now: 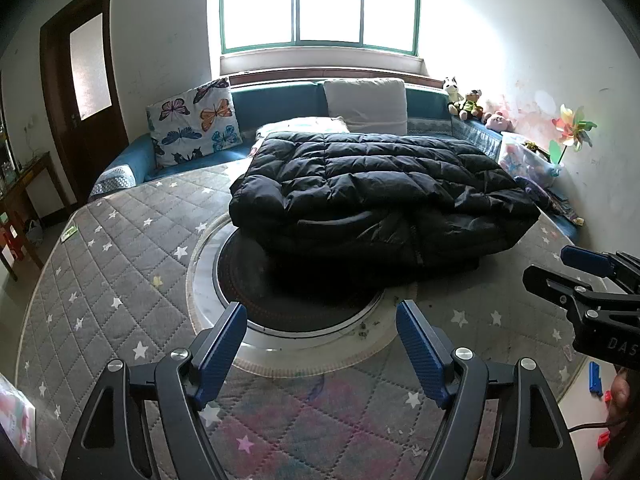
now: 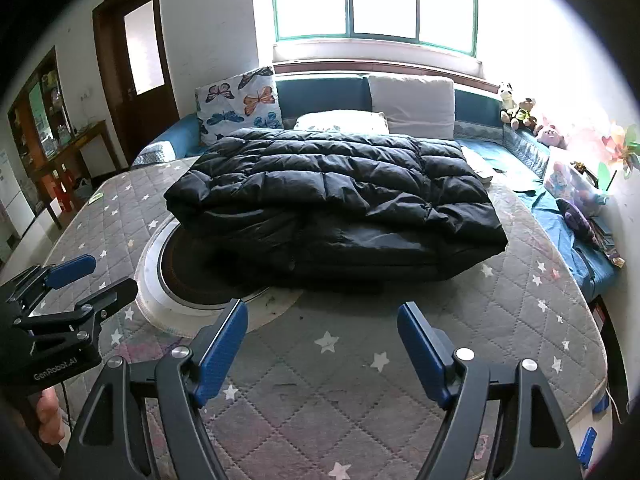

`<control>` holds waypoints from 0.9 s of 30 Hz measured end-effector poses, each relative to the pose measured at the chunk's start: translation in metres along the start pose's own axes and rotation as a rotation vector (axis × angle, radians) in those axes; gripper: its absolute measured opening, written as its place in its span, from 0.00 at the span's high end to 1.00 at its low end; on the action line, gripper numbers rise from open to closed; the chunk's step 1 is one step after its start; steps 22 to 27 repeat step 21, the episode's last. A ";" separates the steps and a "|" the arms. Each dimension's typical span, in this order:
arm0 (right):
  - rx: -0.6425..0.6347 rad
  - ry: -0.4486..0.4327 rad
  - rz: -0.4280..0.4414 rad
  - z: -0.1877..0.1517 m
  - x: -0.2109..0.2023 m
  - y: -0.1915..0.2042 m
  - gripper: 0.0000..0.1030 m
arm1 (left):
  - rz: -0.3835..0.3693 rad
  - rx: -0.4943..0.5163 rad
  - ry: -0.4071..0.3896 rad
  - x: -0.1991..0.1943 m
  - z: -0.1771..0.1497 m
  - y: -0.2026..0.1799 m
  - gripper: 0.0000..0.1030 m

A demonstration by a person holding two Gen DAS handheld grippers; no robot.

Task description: Fold large clothes

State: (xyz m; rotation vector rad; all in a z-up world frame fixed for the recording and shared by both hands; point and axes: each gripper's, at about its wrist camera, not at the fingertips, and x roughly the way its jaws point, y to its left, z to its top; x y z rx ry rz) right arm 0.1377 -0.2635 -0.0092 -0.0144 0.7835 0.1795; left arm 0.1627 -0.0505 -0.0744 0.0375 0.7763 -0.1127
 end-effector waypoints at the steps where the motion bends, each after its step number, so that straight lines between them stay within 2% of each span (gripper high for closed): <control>1: 0.000 0.000 0.000 0.000 0.000 0.001 0.18 | 0.001 0.000 0.001 0.001 0.000 0.000 0.20; 27: 0.001 0.003 0.009 -0.002 0.002 0.004 0.18 | 0.008 0.006 -0.013 0.003 -0.004 -0.001 0.20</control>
